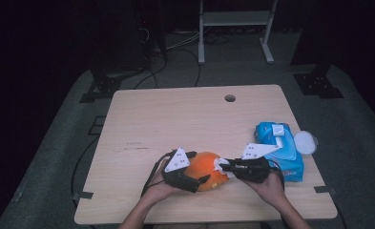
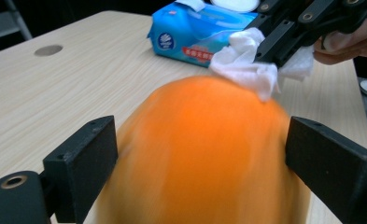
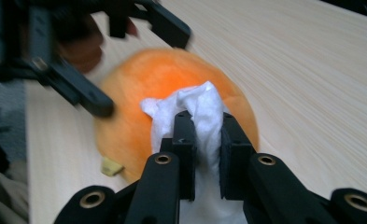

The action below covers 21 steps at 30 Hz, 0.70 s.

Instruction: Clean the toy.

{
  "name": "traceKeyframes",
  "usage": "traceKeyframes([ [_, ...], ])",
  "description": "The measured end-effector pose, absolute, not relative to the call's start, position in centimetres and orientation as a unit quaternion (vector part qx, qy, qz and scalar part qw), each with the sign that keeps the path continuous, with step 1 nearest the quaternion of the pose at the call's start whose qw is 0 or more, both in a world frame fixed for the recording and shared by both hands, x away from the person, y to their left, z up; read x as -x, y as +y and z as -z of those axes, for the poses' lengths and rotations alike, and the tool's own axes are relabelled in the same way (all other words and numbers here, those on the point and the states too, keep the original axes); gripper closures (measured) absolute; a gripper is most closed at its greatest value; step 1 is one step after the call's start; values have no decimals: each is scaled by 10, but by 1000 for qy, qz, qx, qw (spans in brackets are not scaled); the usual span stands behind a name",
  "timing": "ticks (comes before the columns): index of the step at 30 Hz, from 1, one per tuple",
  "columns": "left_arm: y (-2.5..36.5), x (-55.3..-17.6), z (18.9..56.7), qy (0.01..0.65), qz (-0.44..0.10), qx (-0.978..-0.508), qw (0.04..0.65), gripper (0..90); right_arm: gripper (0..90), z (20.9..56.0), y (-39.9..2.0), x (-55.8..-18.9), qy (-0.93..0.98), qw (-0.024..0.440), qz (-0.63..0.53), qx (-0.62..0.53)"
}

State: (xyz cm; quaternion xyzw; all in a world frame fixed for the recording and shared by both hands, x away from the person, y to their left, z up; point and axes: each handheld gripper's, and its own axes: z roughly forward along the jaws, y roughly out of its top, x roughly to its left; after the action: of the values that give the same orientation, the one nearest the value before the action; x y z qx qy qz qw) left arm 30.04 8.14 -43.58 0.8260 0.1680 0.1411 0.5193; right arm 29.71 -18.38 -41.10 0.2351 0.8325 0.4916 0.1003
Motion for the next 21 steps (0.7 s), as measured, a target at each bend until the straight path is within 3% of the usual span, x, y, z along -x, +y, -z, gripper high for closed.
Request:
traceKeyframes([
  [4, 88, -304, 437, 182, -130, -827, 517, 219, 787, 410, -180, -295, 836, 99, -491, -226],
  [15, 94, -307, 439, 202, -118, -823, 517, 232, 787, 409, -182, -295, 832, 89, -495, -233],
  [18, 94, -306, 436, 198, -109, -820, 525, 189, 787, 412, -175, -293, 841, 93, -485, -221],
  [21, 94, -306, 437, 195, -110, -824, 520, 227, 787, 417, -182, -299, 838, 83, -486, -234],
])
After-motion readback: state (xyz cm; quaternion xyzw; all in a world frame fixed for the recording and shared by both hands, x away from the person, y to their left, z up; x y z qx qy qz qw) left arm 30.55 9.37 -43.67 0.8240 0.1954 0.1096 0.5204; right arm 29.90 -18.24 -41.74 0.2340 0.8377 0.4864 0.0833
